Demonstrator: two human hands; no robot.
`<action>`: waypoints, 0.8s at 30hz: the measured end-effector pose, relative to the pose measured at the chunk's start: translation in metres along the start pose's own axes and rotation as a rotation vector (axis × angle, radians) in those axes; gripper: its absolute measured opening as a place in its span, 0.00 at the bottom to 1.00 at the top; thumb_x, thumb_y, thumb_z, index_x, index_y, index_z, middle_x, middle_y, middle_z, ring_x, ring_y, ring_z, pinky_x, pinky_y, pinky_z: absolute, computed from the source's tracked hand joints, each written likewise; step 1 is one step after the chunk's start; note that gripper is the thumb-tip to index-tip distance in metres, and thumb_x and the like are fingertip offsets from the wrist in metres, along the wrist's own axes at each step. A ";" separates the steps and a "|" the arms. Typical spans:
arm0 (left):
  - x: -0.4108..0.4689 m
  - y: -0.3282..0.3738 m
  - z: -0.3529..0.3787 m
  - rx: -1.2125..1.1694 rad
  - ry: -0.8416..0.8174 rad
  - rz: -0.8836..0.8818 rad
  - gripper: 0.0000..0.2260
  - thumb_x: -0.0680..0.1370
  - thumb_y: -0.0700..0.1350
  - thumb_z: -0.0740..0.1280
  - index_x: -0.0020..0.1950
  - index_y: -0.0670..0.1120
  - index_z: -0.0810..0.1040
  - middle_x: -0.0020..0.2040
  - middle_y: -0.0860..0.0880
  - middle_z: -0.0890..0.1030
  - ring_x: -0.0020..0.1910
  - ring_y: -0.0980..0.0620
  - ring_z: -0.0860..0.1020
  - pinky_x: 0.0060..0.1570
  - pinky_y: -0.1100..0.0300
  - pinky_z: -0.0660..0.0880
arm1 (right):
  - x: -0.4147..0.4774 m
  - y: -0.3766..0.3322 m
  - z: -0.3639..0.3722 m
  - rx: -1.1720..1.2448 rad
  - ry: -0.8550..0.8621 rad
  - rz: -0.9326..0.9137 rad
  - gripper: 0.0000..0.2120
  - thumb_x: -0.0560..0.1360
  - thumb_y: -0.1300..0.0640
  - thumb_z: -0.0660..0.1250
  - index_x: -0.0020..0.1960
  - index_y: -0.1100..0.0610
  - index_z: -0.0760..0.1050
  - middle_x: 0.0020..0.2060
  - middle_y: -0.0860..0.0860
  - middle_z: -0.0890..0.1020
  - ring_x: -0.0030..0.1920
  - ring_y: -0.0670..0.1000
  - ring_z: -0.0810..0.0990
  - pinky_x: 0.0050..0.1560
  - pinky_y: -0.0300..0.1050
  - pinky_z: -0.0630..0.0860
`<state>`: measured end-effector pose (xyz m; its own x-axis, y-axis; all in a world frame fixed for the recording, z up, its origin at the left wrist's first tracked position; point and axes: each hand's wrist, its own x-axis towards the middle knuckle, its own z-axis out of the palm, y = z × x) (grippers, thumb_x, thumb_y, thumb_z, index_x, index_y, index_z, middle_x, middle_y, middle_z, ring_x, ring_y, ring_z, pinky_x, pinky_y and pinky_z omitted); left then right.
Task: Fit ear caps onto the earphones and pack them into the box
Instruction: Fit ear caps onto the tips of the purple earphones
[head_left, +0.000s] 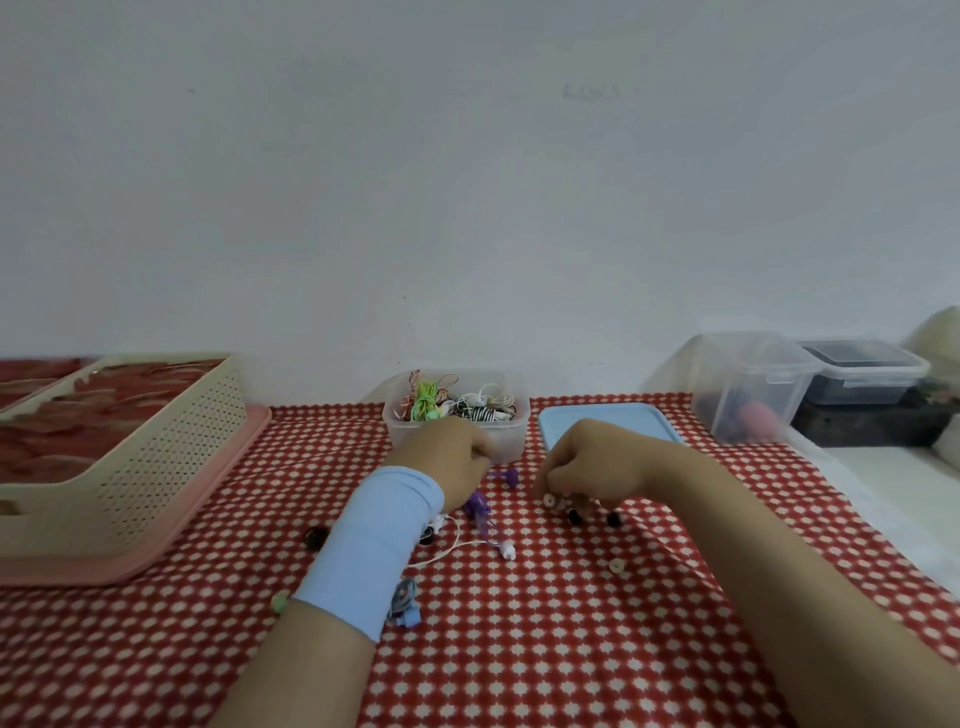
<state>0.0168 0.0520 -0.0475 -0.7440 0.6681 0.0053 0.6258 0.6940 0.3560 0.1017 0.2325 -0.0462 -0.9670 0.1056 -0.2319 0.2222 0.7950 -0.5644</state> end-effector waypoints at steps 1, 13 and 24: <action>0.001 0.001 0.006 0.005 -0.022 0.007 0.14 0.81 0.44 0.61 0.62 0.56 0.81 0.61 0.53 0.81 0.57 0.52 0.79 0.59 0.58 0.74 | 0.001 0.000 0.000 0.002 -0.001 -0.004 0.12 0.78 0.59 0.66 0.47 0.51 0.88 0.40 0.47 0.88 0.34 0.45 0.82 0.42 0.46 0.82; 0.006 0.001 0.014 0.049 -0.101 0.023 0.09 0.77 0.50 0.68 0.56 0.58 0.83 0.56 0.58 0.83 0.53 0.55 0.79 0.60 0.53 0.76 | -0.001 -0.003 0.001 -0.194 -0.082 -0.131 0.09 0.71 0.57 0.77 0.49 0.44 0.87 0.45 0.38 0.86 0.43 0.35 0.81 0.44 0.28 0.74; 0.005 -0.004 0.006 -0.519 0.052 -0.031 0.06 0.74 0.46 0.73 0.49 0.57 0.81 0.43 0.52 0.86 0.44 0.56 0.83 0.54 0.58 0.78 | 0.000 -0.013 0.010 -0.302 -0.164 -0.108 0.07 0.69 0.53 0.80 0.44 0.43 0.87 0.40 0.37 0.86 0.46 0.41 0.83 0.54 0.45 0.83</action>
<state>0.0116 0.0544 -0.0547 -0.7793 0.6260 0.0297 0.4148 0.4797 0.7732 0.0996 0.2157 -0.0469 -0.9446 -0.0667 -0.3215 0.0491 0.9395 -0.3391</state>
